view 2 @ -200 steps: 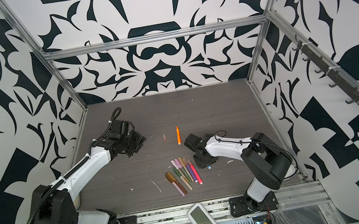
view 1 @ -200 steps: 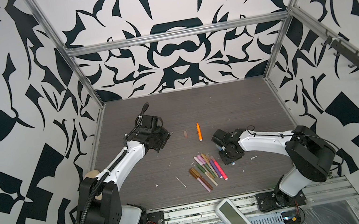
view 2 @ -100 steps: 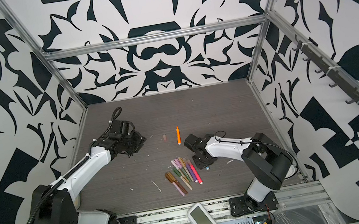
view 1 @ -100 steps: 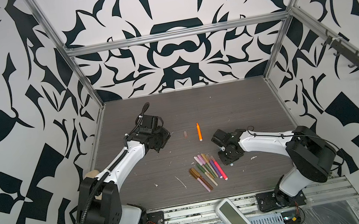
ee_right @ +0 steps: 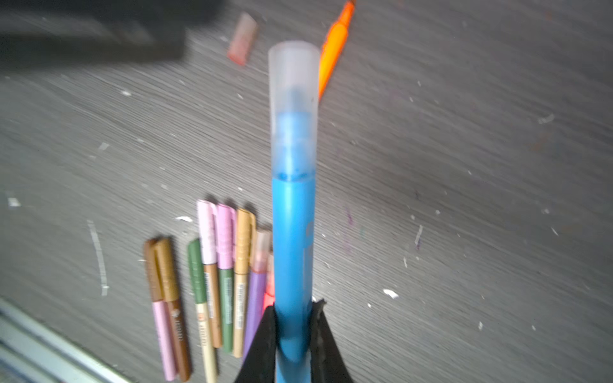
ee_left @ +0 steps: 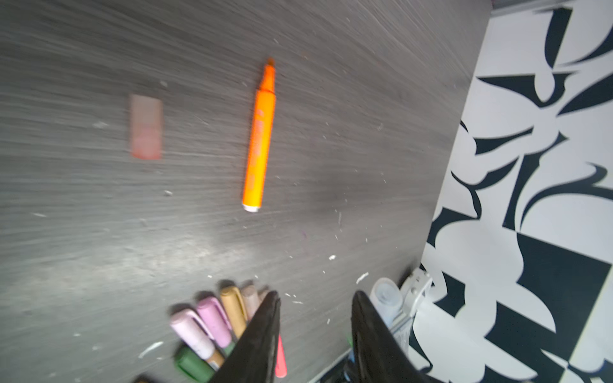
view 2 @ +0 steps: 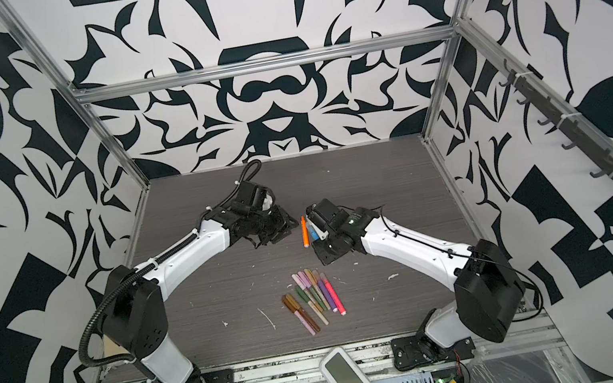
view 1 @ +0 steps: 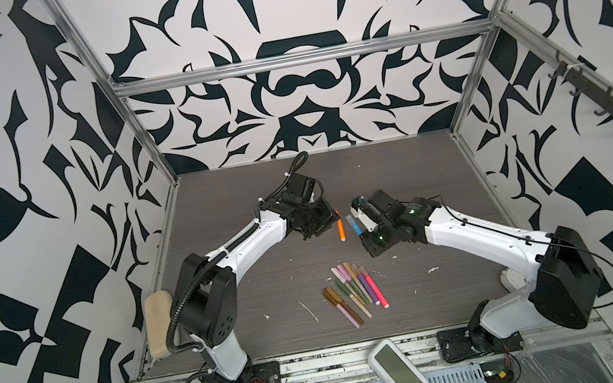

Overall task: Open the pen caps
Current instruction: 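Lift the blue highlighter toward the left gripper while the left gripper approaches its cap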

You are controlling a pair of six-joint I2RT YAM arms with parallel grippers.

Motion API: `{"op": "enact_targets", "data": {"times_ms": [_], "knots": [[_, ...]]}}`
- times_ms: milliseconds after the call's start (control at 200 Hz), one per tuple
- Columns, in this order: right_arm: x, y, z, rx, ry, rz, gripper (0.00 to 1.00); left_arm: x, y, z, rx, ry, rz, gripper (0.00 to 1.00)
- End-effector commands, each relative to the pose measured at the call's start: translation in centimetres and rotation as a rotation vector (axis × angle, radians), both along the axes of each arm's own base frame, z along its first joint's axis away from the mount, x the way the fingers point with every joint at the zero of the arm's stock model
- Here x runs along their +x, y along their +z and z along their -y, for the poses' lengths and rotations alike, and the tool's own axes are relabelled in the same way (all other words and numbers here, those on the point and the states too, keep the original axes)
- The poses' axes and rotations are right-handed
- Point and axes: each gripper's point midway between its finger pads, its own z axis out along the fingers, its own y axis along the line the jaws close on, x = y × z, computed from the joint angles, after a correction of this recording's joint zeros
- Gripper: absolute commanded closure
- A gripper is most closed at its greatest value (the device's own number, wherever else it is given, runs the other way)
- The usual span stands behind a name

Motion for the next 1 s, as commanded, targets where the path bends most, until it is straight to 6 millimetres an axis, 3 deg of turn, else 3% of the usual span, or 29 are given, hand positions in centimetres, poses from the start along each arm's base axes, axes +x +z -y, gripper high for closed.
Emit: {"op": "enact_targets", "data": {"times_ms": [0, 275, 510, 825, 995], "knots": [[-0.4, 1.6, -1.3, 0.078, 0.026, -0.046, 1.0, 0.3, 0.8, 0.5, -0.034, 0.007, -0.009, 0.61], [-0.5, 3.2, -3.2, 0.199, 0.036, -0.101, 1.0, 0.1, 1.2, 0.4, -0.046, 0.004, 0.005, 0.66], [0.8, 1.1, -1.0, 0.198, -0.147, -0.205, 1.0, 0.6, 2.5, 0.1, -0.05, 0.024, 0.06, 0.65], [0.7, 3.2, -4.1, 0.359, -0.042, -0.225, 1.0, 0.4, 2.2, 0.5, -0.069, 0.024, 0.029, 0.67], [0.8, 3.7, -4.4, 0.385, -0.037, -0.226, 1.0, 0.3, 2.1, 0.8, -0.087, 0.015, 0.015, 0.68]]}}
